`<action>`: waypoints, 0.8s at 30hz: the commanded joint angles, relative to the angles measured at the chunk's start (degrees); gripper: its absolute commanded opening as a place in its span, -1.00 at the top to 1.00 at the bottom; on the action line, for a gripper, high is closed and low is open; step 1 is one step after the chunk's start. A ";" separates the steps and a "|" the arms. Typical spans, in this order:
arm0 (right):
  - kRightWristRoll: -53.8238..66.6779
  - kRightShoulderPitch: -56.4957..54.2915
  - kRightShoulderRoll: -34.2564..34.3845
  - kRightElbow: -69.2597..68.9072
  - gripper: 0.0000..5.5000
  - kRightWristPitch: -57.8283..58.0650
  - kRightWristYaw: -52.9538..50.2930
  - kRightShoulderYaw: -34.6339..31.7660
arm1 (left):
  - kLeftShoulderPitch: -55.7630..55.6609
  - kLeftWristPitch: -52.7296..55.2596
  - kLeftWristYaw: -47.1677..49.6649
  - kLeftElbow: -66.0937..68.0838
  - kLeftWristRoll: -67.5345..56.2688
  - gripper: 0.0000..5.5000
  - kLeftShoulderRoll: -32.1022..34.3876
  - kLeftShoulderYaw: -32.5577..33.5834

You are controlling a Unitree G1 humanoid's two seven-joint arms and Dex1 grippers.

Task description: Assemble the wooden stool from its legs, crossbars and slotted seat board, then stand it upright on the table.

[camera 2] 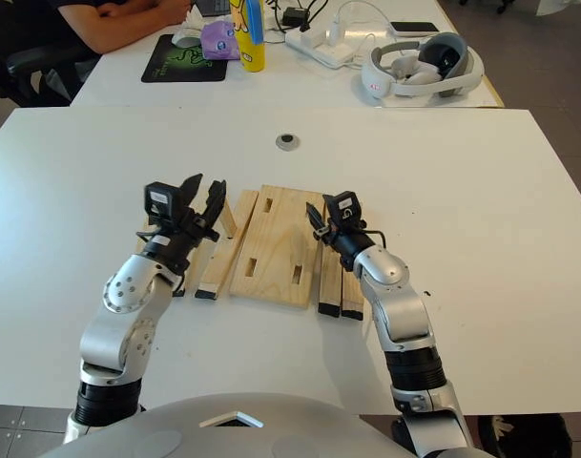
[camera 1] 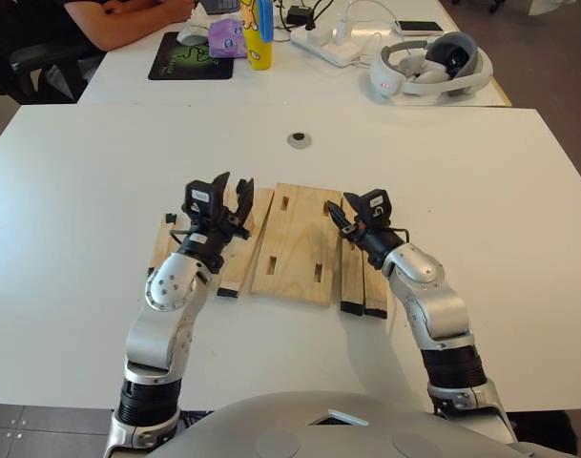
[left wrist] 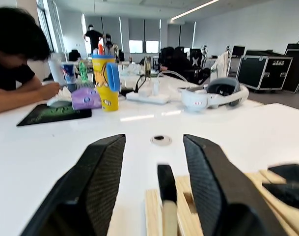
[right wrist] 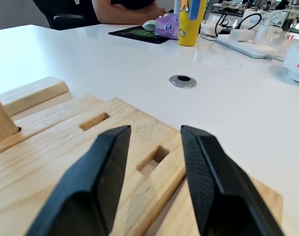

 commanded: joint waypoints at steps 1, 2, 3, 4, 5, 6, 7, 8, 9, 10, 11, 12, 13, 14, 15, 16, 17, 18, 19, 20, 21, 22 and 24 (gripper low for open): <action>-1.46 0.82 1.26 3.65 0.38 -2.36 0.12 1.89 | -7.76 0.98 0.02 -2.38 -3.12 0.27 0.21 4.10; -1.71 1.02 1.47 4.40 0.40 -3.12 0.14 2.32 | -10.68 2.17 0.25 -1.43 -4.05 0.29 -0.09 4.70; -1.58 1.20 1.91 5.08 0.47 -3.87 0.19 2.37 | -13.86 3.21 0.45 0.13 -4.85 0.36 -0.44 5.12; -1.51 1.24 2.16 5.46 0.52 -4.48 0.62 2.57 | -16.35 4.28 0.79 1.74 -5.66 0.41 -0.93 5.55; -1.36 1.24 2.44 5.71 0.59 -5.26 1.05 2.68 | -18.43 5.33 1.24 3.16 -6.34 0.48 -1.42 5.92; -1.01 1.28 2.72 5.80 0.67 -5.86 1.50 2.62 | -20.05 5.83 1.18 4.56 -6.60 0.56 -1.54 5.84; -0.99 1.24 2.84 5.84 0.72 -6.47 1.96 2.84 | -21.17 5.98 1.15 5.76 -6.72 0.61 -1.56 5.86; -0.97 1.22 2.94 5.80 0.77 -6.86 2.33 3.09 | -21.99 6.08 0.88 6.86 -6.98 0.65 -1.53 5.94; -1.03 1.24 3.00 5.72 0.84 -7.05 2.60 3.28 | -22.59 6.15 0.58 7.68 -7.17 0.72 -1.43 5.97; -1.01 1.30 2.95 5.35 0.89 -7.04 3.05 3.55 | -23.26 6.52 0.51 8.40 -7.49 0.77 -1.36 6.23; -0.92 1.28 2.89 4.99 0.97 -6.80 3.47 3.83 | -23.70 7.18 0.58 8.82 -7.84 0.84 -1.25 6.58; -0.62 1.41 2.70 4.22 1.00 -6.42 4.26 4.27 | -23.88 7.95 0.73 8.95 -8.38 0.90 -1.25 7.04; -0.42 1.56 2.53 3.52 1.00 -5.98 4.91 4.66 | -23.96 8.62 0.80 8.99 -8.85 0.97 -1.23 7.35; -0.12 1.67 2.34 2.83 1.00 -4.92 5.79 5.30 | -23.81 9.82 0.71 8.85 -9.39 0.99 -0.99 7.46; -0.14 1.80 2.08 2.48 1.00 -4.16 6.65 6.10 | -23.60 10.95 0.81 8.65 -10.08 0.99 -1.04 7.69; -0.44 1.85 1.94 2.68 1.00 -3.08 7.02 6.75 | -23.57 12.51 0.41 8.68 -10.59 0.99 -0.66 7.35; -0.75 1.87 1.80 3.01 1.00 -2.16 7.28 7.25 | -23.55 13.36 0.18 8.69 -11.08 0.99 -0.62 7.23; -1.41 1.93 1.45 3.53 1.00 -1.73 7.61 7.98 | -23.43 14.08 0.29 8.56 -11.80 0.99 -1.05 7.37; -1.85 2.11 1.36 3.96 1.00 -1.51 7.56 8.29 | -23.46 14.90 0.08 8.50 -12.17 0.99 -1.20 6.88; -2.18 2.15 1.25 4.28 1.00 -1.14 7.48 8.56 | -23.60 15.34 0.20 8.51 -12.56 0.99 -1.62 6.66; -2.38 2.26 1.20 4.44 1.00 -0.93 7.48 8.80 | -24.01 16.13 0.28 8.67 -12.95 0.99 -1.98 6.36; -2.52 2.29 1.22 4.57 1.00 -0.63 7.40 8.90 | -24.71 16.56 0.29 8.96 -13.22 0.99 -2.39 5.99; -2.68 2.26 1.18 4.73 1.00 -0.33 7.43 9.06 | -25.99 17.18 0.19 9.47 -13.54 0.99 -2.88 5.44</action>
